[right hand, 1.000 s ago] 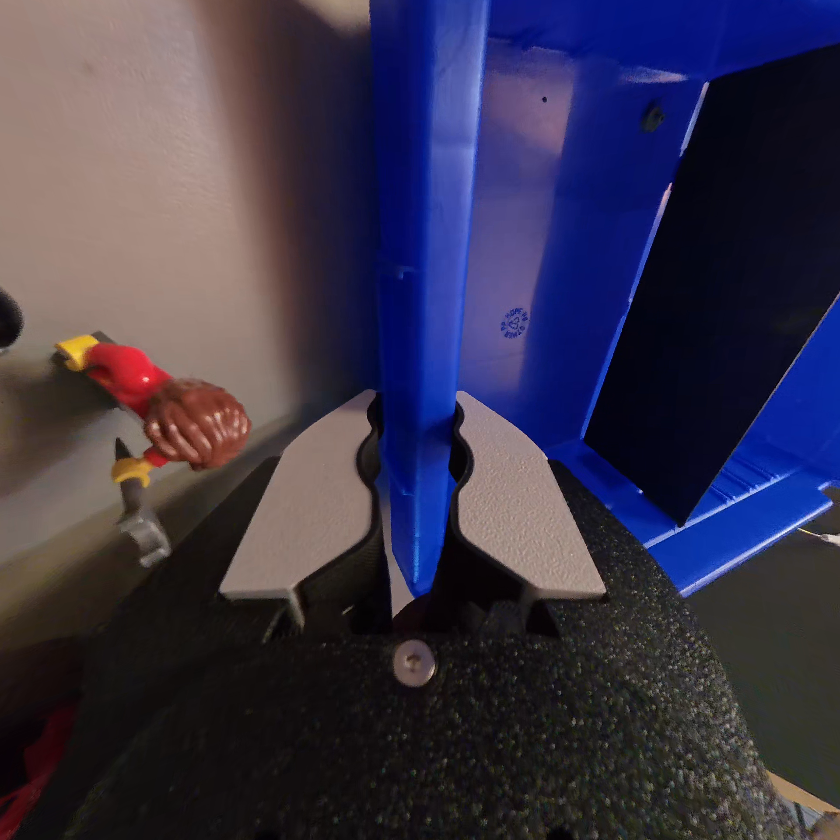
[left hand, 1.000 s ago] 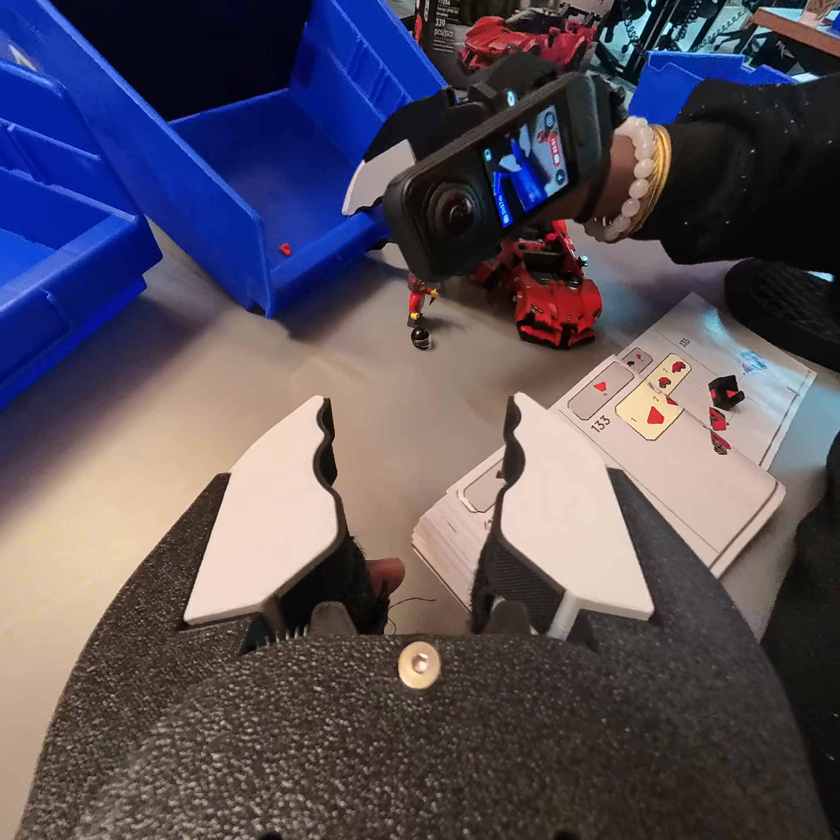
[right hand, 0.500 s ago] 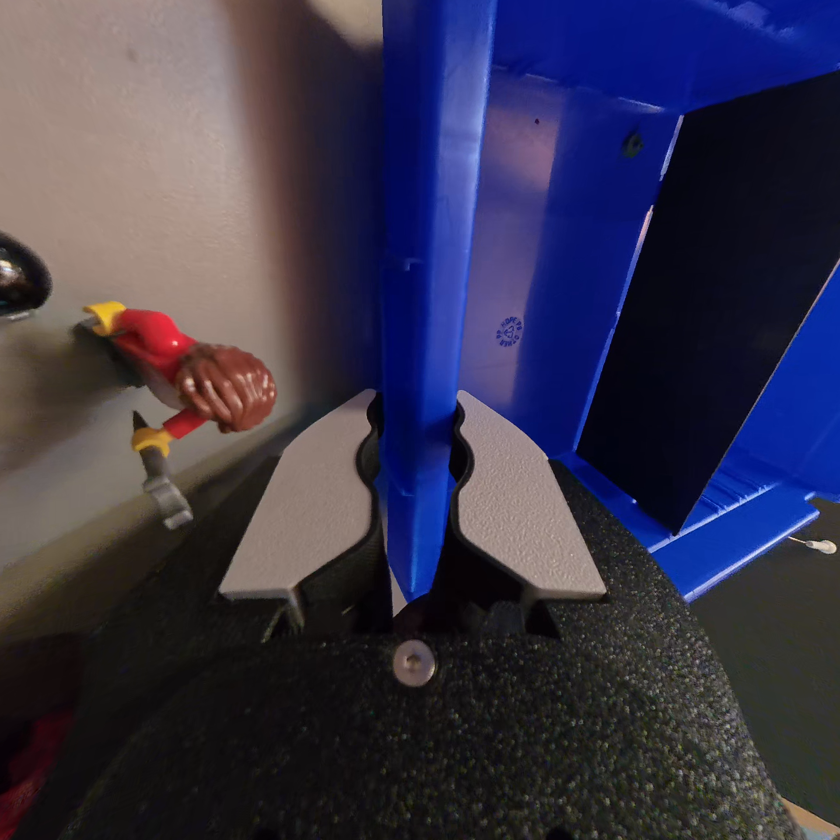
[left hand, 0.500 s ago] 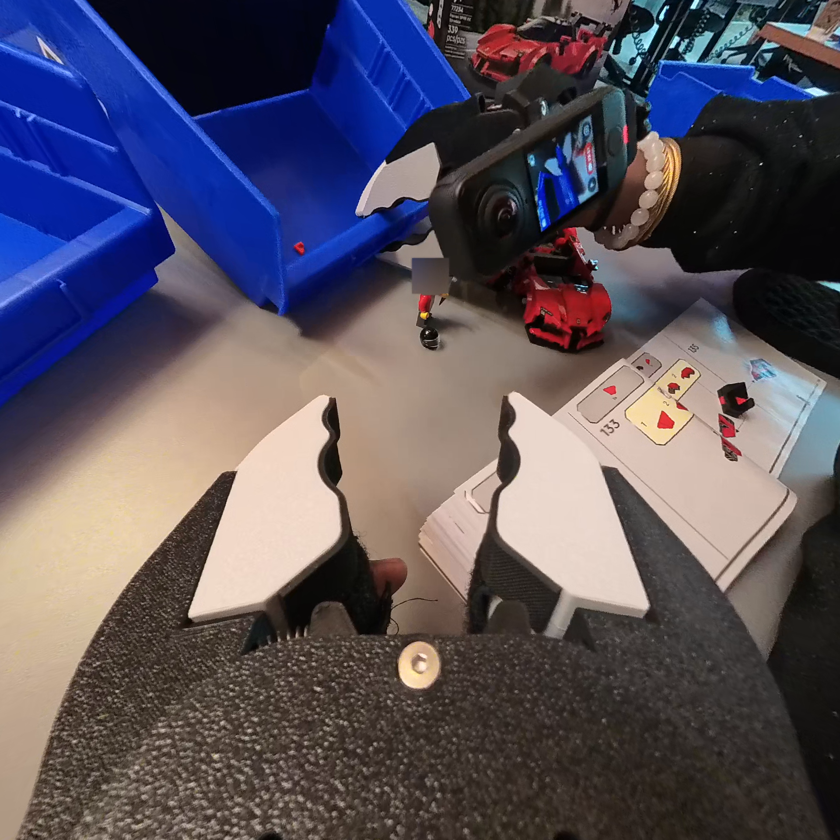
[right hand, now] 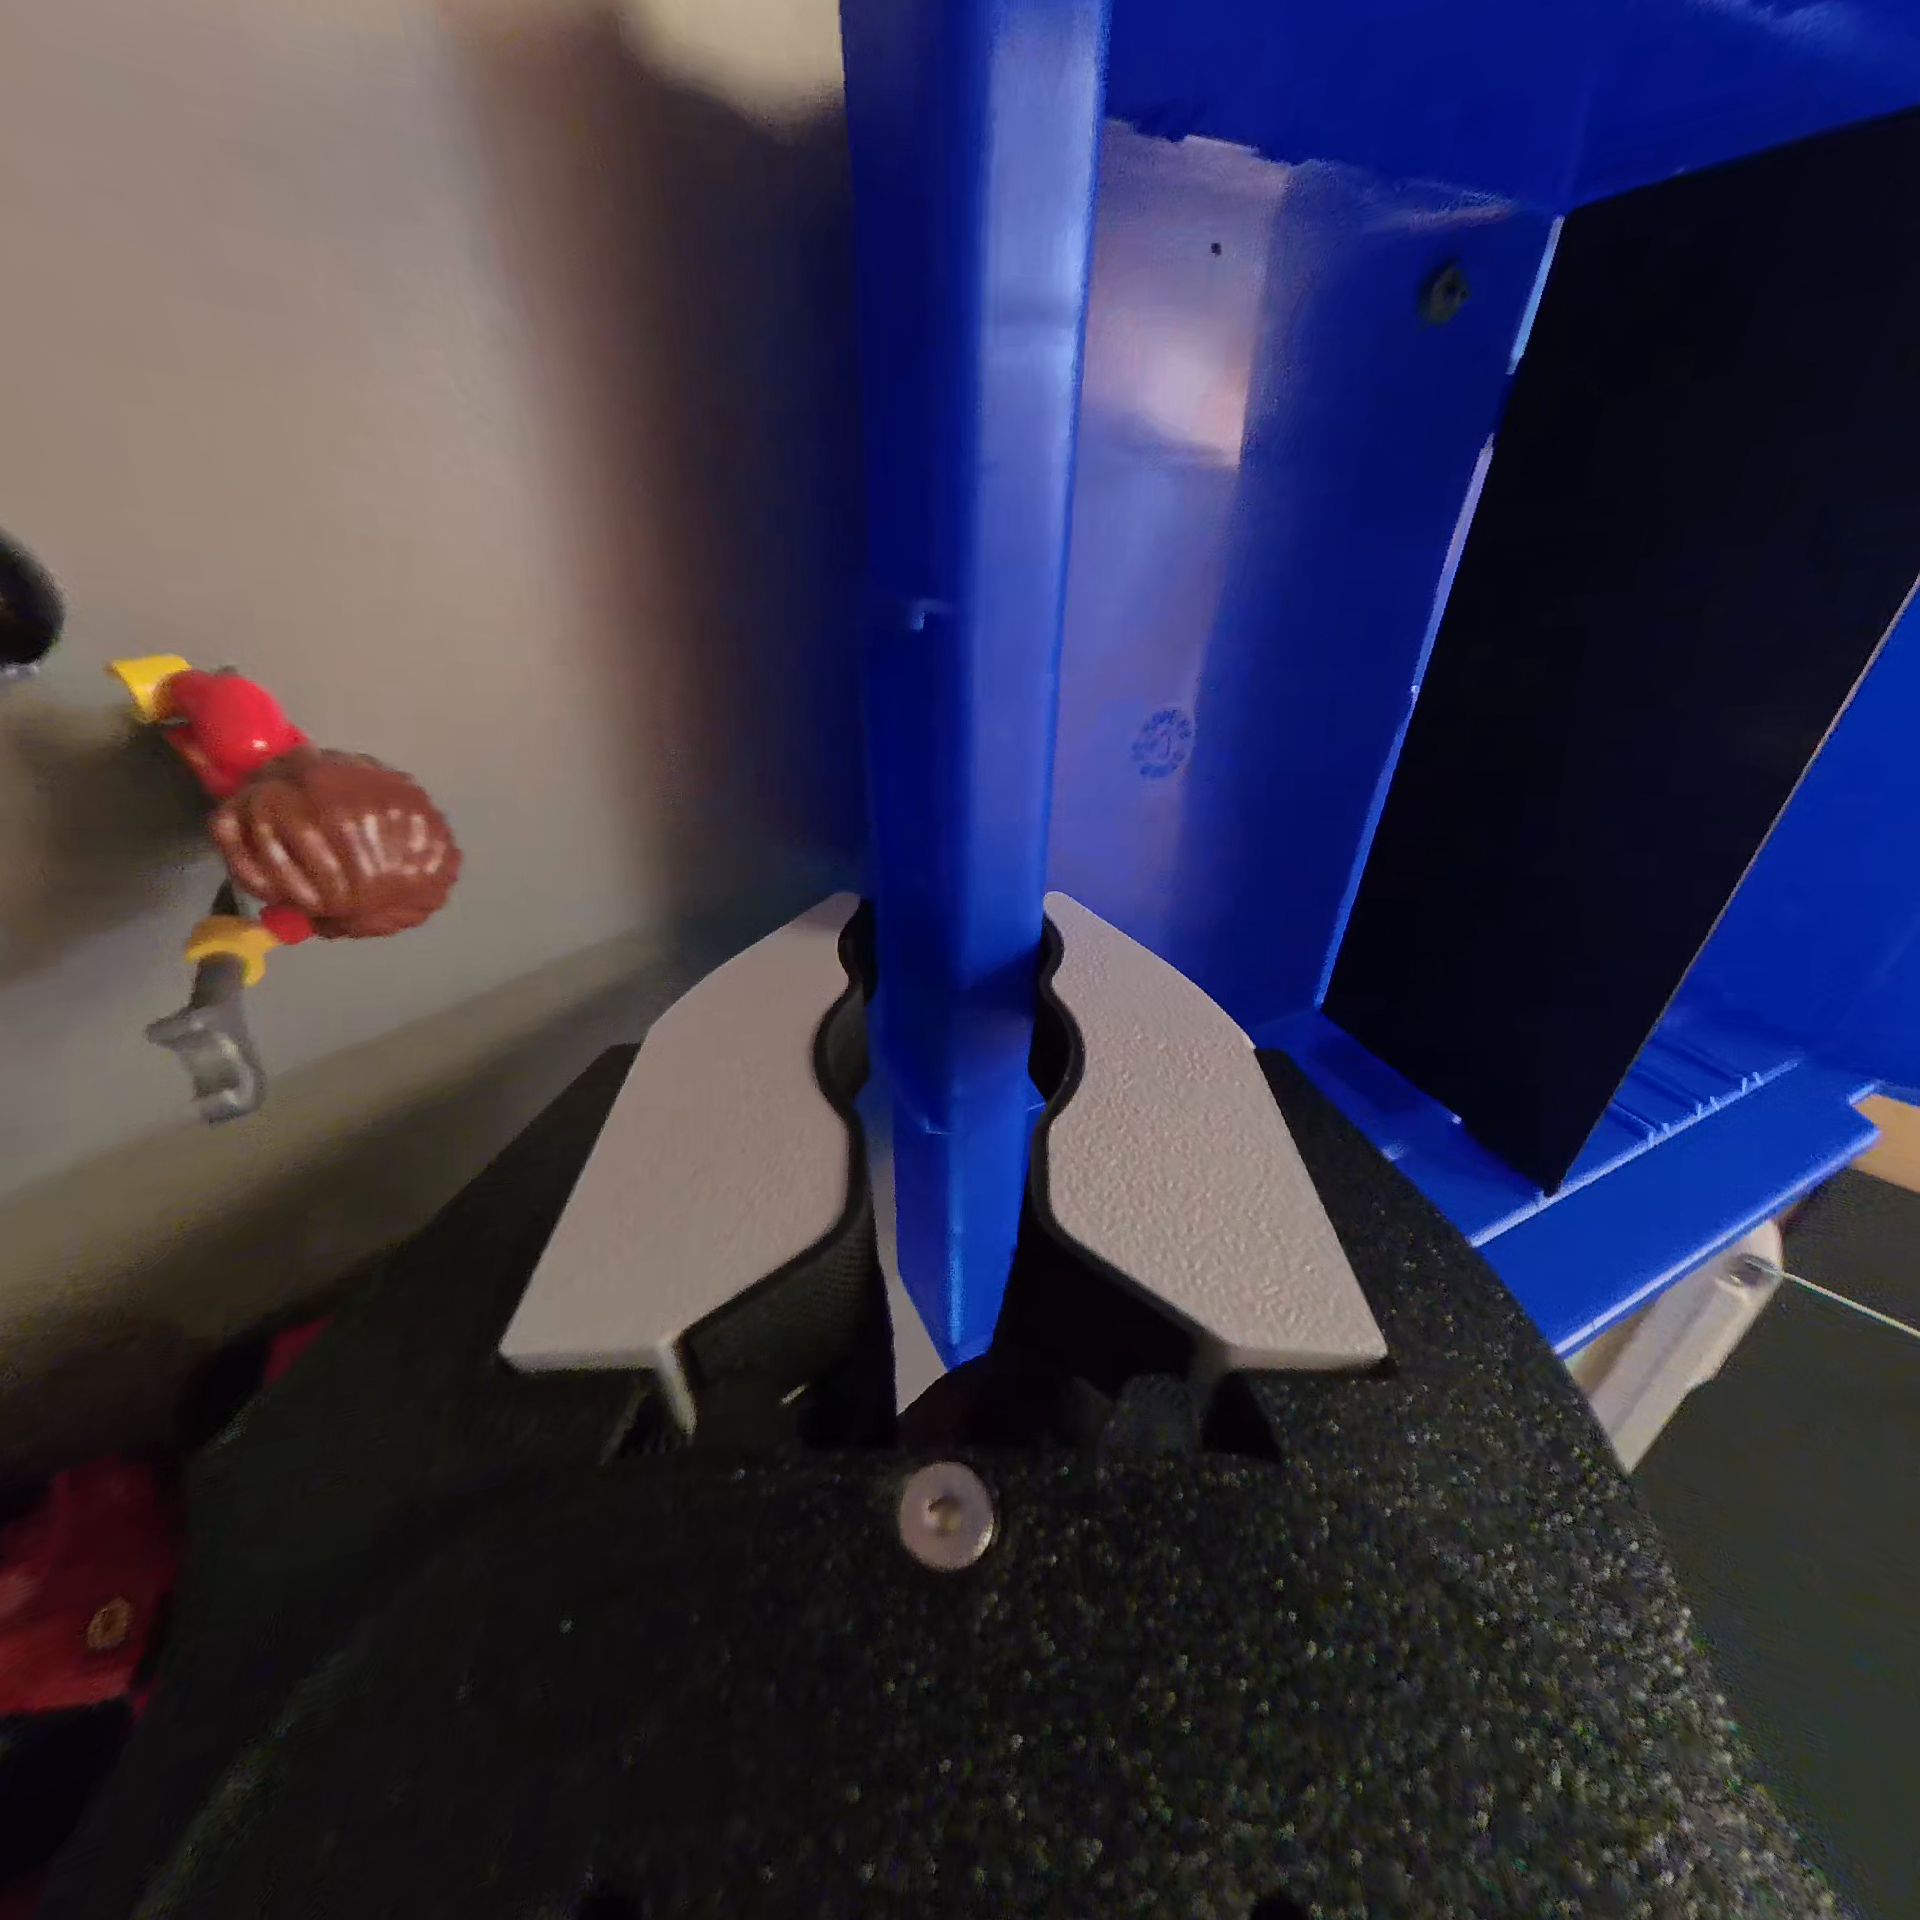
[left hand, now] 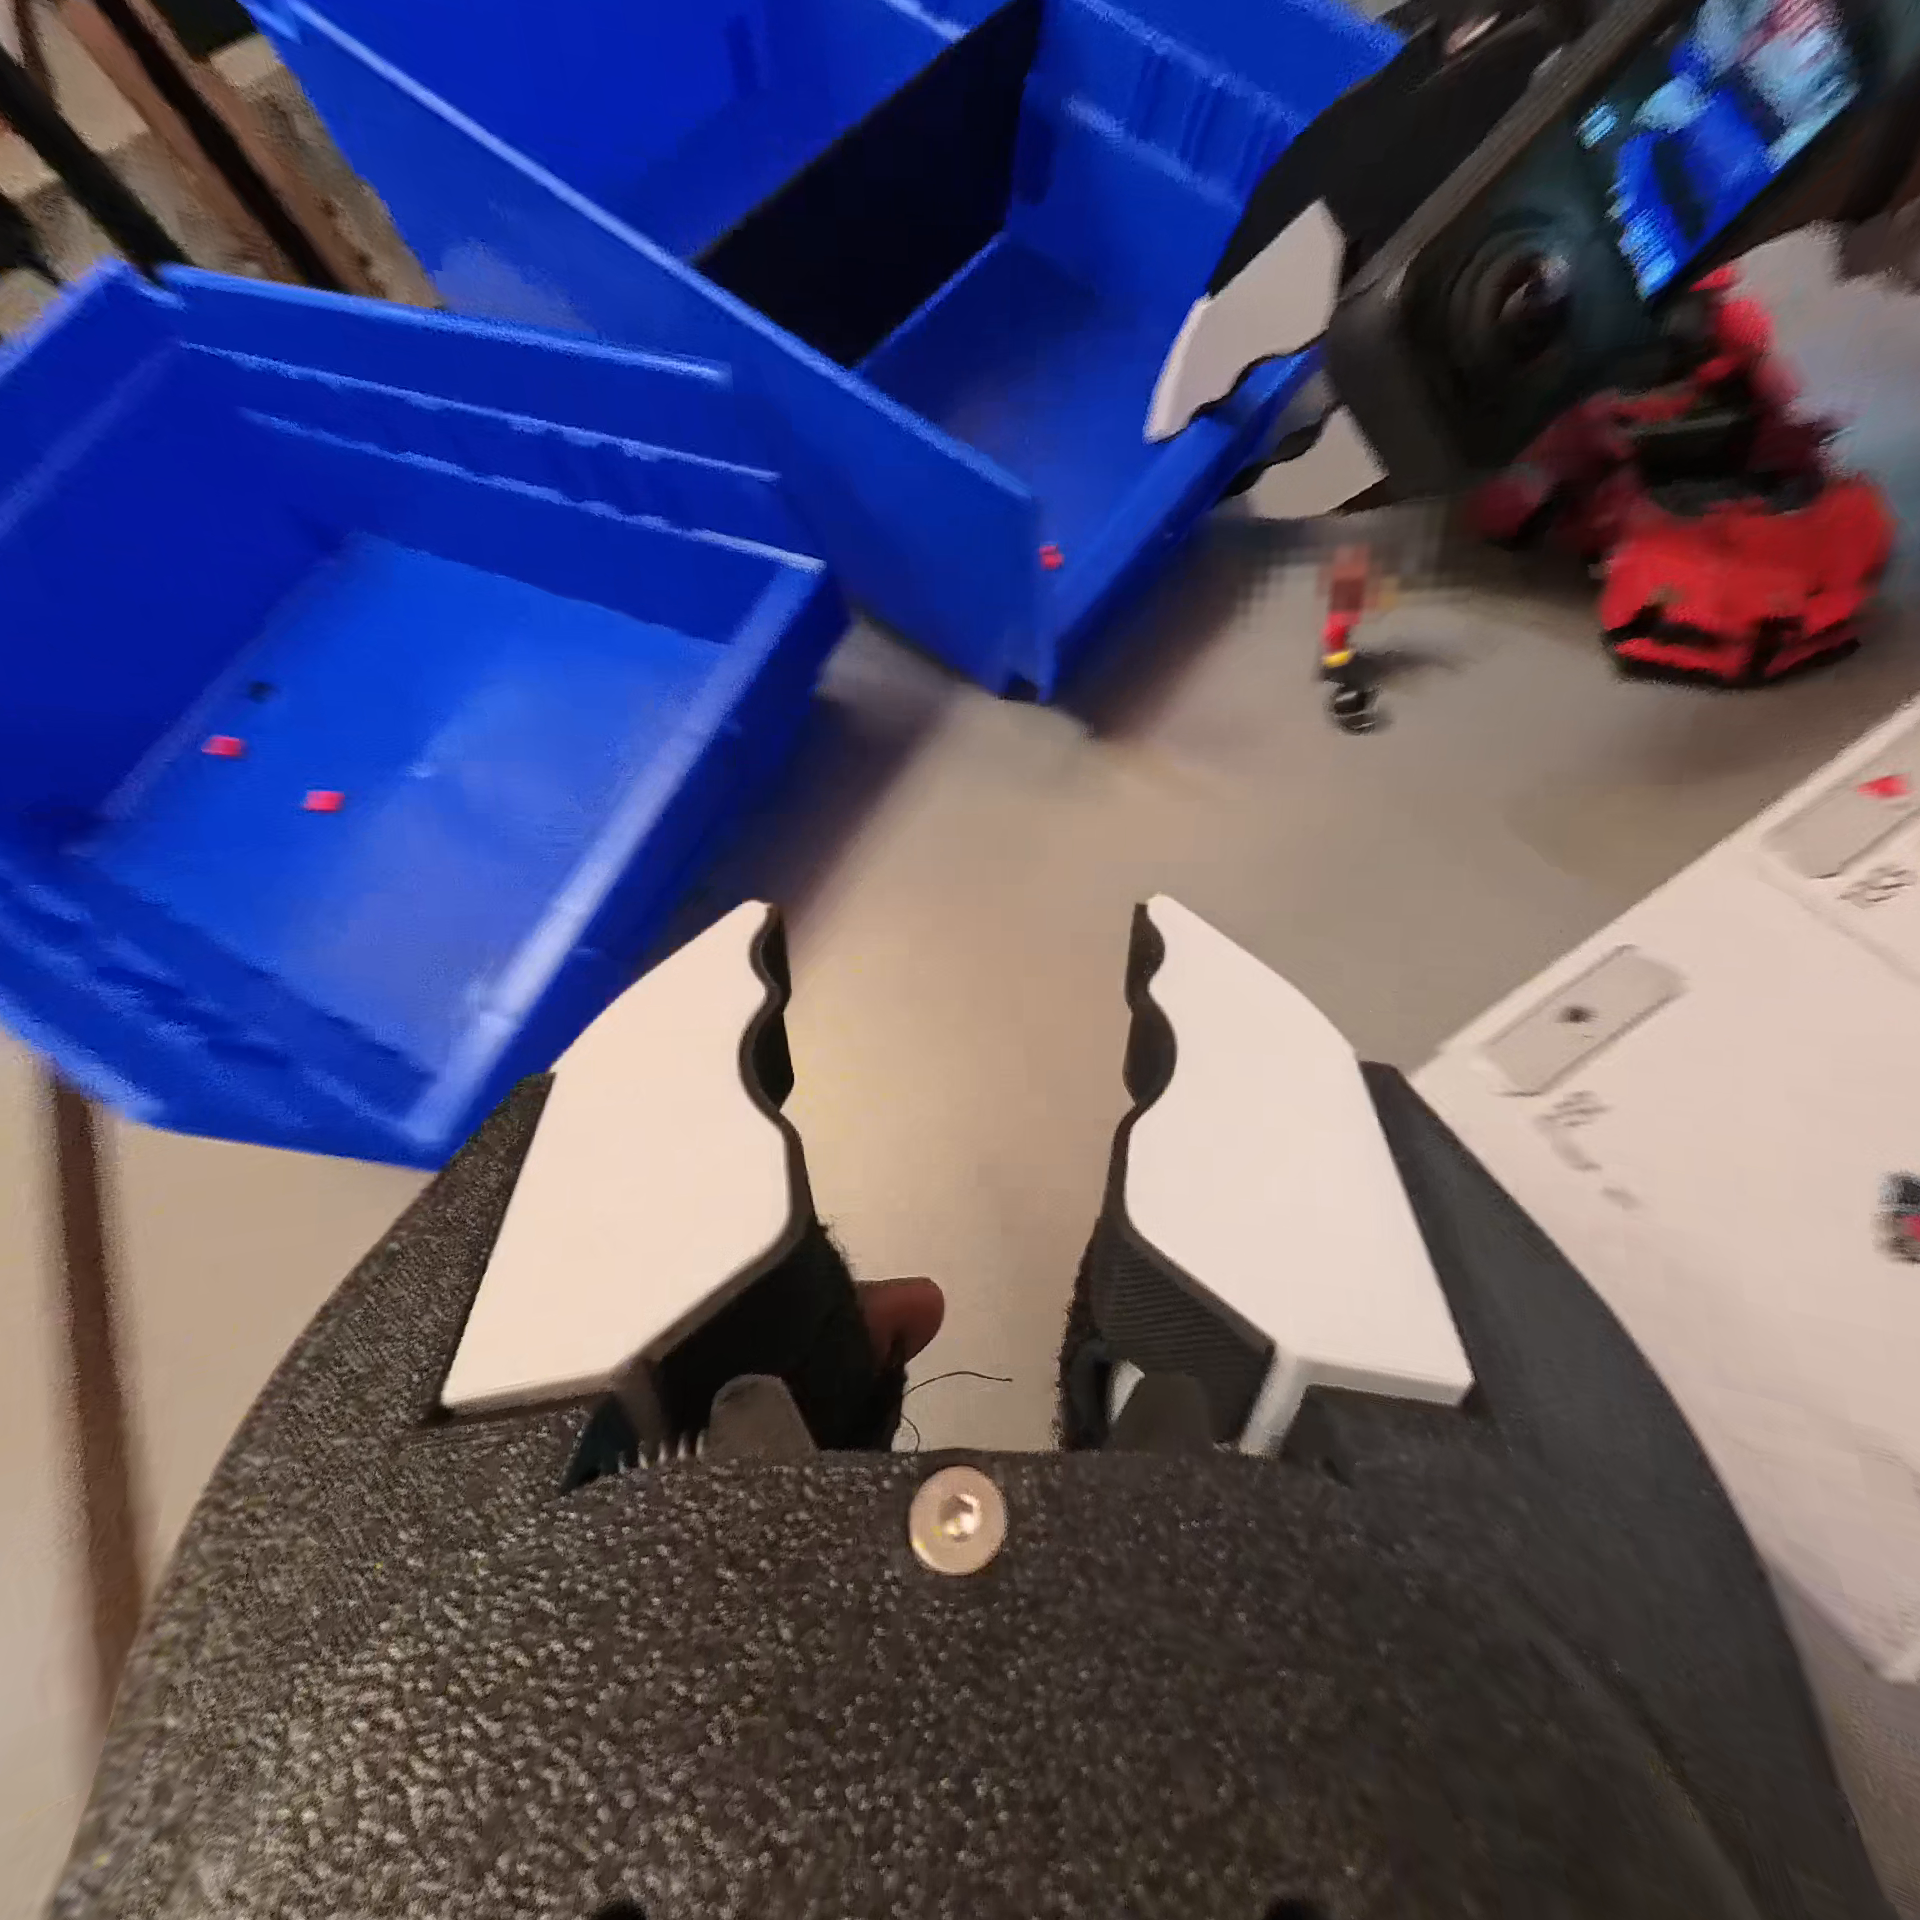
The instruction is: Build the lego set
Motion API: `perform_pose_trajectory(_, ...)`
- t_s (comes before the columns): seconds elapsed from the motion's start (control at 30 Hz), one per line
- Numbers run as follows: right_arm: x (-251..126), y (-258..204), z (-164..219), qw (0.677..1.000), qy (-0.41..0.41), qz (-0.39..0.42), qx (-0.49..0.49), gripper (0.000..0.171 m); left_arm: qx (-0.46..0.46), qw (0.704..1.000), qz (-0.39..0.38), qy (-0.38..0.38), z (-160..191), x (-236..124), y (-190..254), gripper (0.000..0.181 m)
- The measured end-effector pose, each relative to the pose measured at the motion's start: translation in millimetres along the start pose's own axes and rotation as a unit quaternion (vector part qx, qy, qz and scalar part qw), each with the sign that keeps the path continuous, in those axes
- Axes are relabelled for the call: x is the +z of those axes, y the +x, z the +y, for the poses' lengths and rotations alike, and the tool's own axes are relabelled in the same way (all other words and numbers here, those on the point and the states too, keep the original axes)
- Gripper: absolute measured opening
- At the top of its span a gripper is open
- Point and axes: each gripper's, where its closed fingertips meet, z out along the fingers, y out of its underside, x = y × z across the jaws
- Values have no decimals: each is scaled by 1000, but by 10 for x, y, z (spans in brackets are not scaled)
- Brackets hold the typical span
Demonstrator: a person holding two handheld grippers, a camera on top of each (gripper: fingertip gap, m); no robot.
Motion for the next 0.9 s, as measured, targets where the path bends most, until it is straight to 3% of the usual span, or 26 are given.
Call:
perform_pose_trajectory(0.17, 13, 38, -7, 999, -6, -43, 14, 30, 68, 996, -10, -64, 12, 185, -414, 60)
perform_pose_trajectory(0.43, -16, 133, -35, 1000, 1, -24, -2, 32, 93, 986, 19, -140, 204, 690, -736, 58)
perform_pose_trajectory(0.6, -295, 245, -55, 995, 65, -36, 67, 53, 93, 976, 37, -193, 397, 909, -850, 49)
perform_pose_trajectory(0.9, -738, 327, -56, 981, 134, -58, 131, 53, 112, 963, 80, -231, 534, 1003, -804, 27)
